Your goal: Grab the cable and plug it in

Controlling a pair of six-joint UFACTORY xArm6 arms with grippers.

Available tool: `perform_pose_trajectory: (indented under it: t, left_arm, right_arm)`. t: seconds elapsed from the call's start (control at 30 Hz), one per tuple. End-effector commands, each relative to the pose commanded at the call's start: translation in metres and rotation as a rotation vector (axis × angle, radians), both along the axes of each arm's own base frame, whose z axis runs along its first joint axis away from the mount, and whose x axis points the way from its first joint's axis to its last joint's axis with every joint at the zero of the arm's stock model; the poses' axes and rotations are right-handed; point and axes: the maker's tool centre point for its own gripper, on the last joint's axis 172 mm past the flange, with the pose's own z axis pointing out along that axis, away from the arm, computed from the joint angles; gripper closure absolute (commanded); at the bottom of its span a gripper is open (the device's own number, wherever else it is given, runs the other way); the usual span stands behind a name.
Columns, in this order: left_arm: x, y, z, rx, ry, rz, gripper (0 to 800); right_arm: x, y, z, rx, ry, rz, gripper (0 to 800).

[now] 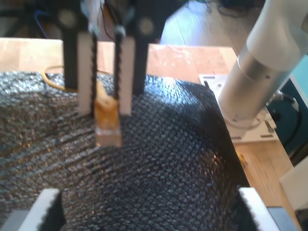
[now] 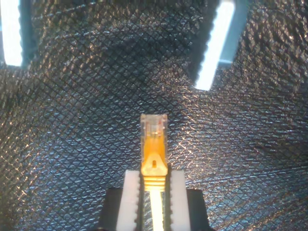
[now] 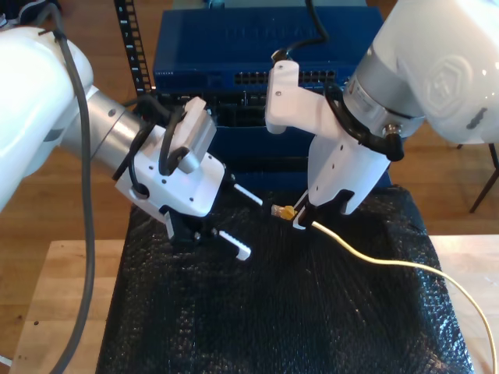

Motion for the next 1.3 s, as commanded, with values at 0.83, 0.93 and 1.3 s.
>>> perform_pose_trajectory:
  t: [0.83,0.93,1.3]
  left_arm:
    - [0.011,-0.014,0.024,-0.091,-0.025,0.037,5]
    - [0.011,-0.014,0.023,-0.092,-0.026,0.036,11]
    - [0.010,-0.014,0.025,-0.098,-0.042,0.025,90]
  right_arm:
    - [0.004,0.001,0.021,0.052,-0.025,-0.026,796]
    - [0.003,0.002,0.020,0.052,-0.022,-0.025,796]
    - [0.006,0.006,0.022,0.053,-0.026,-0.020,796]
